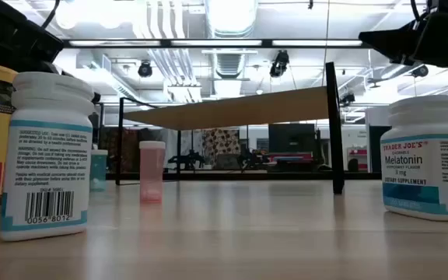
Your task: Pick and place medicine bottles onto shelf by color
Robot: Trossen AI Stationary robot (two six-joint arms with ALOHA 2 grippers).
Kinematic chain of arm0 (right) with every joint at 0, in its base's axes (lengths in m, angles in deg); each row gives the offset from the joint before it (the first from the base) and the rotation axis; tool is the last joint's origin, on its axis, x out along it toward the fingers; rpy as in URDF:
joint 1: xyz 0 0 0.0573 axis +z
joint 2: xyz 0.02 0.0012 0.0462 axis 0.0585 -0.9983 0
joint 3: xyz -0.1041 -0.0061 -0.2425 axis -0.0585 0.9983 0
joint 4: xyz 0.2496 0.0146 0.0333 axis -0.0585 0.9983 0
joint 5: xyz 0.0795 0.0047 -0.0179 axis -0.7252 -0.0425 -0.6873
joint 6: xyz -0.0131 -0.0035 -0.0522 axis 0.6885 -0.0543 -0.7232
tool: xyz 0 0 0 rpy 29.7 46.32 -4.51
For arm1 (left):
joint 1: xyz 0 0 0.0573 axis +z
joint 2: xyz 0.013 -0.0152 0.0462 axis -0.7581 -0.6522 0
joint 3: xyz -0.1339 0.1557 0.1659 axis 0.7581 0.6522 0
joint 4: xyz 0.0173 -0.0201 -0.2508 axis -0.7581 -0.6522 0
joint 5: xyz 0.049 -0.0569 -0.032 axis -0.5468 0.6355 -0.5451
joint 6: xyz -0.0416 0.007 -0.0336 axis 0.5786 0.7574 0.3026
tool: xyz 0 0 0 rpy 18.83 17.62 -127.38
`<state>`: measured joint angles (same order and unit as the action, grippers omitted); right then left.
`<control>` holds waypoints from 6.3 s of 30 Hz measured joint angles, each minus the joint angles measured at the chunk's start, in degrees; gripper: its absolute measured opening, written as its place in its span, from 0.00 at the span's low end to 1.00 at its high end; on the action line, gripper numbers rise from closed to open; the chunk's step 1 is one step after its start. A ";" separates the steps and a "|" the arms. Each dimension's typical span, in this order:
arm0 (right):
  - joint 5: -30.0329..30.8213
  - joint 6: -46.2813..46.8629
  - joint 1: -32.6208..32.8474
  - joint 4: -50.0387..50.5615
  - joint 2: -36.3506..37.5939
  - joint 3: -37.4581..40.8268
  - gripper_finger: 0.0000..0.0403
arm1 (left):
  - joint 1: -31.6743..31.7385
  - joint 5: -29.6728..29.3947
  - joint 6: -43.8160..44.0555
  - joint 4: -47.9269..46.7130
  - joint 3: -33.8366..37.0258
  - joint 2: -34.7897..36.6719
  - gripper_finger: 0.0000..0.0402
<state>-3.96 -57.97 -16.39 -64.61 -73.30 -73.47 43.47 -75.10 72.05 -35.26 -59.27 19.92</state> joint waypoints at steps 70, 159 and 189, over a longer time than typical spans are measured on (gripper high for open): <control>0.00 0.00 0.00 0.01 0.01 0.00 0.02 | 0.01 -0.01 0.01 0.00 0.00 0.02 0.00; -3.40 38.54 0.58 -3.67 -4.44 -5.59 0.02 | -0.07 3.92 -1.40 60.10 -2.25 -9.84 0.00; -5.84 10.62 18.67 17.12 -42.84 -50.06 0.02 | -0.07 1.29 -1.50 60.01 -2.01 -8.96 0.00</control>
<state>-9.80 -47.36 2.28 -47.48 -116.14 -123.53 43.40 -73.81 70.55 24.75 -61.29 10.96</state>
